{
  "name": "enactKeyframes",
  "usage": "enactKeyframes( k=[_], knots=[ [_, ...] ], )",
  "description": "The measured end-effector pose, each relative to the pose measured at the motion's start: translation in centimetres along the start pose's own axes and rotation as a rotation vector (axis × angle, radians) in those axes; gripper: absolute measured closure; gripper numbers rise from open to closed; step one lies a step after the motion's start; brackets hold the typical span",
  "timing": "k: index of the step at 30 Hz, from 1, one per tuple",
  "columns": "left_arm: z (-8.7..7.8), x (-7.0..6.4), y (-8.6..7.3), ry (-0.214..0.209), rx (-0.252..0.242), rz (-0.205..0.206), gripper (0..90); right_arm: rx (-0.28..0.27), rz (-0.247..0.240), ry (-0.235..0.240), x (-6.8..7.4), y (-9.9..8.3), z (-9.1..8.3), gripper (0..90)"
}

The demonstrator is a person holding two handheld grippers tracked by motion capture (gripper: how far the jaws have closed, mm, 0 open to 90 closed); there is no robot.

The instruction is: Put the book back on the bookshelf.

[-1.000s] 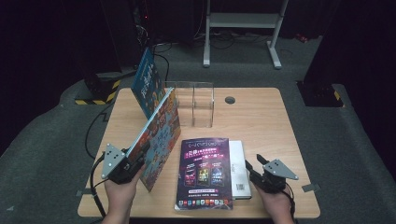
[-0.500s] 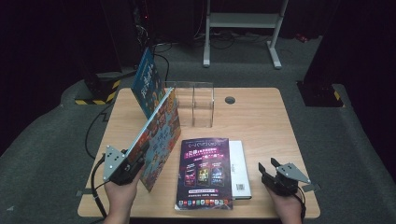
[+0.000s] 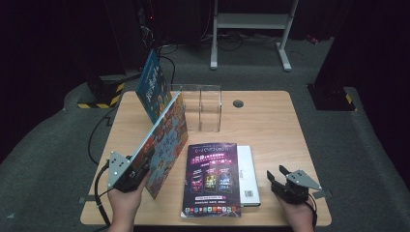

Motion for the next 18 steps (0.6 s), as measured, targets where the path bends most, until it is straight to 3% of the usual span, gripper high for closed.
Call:
enactKeyframes(
  k=[5, 12, 18],
  knots=[
    [-0.04, 0.48, 0.21, 0.005, 0.015, -0.027, 79.9, 0.012, 0.009, 0.009, -0.14, 0.04, 0.49, 45.8],
    [-0.04, 0.31, 0.54, 0.003, 0.04, -0.018, 79.6, 0.007, 0.026, 0.025, 0.17, 0.13, 0.3, 45.7],
    [-0.18, 0.44, 0.79, -0.01, 0.006, -0.023, 77.5, 0.004, 0.042, 0.012, -0.02, 0.25, 0.24, 45.6]
  ],
)
Point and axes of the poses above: each handheld gripper's, and its own axes: z roughly forward along the jaws, y roughly out of its top, x roughly to its left, the point moved 1 cm from there along z, roughly forward along the jaws, and after that the axes turned 5 degrees about -z, right-handed, at the moved point
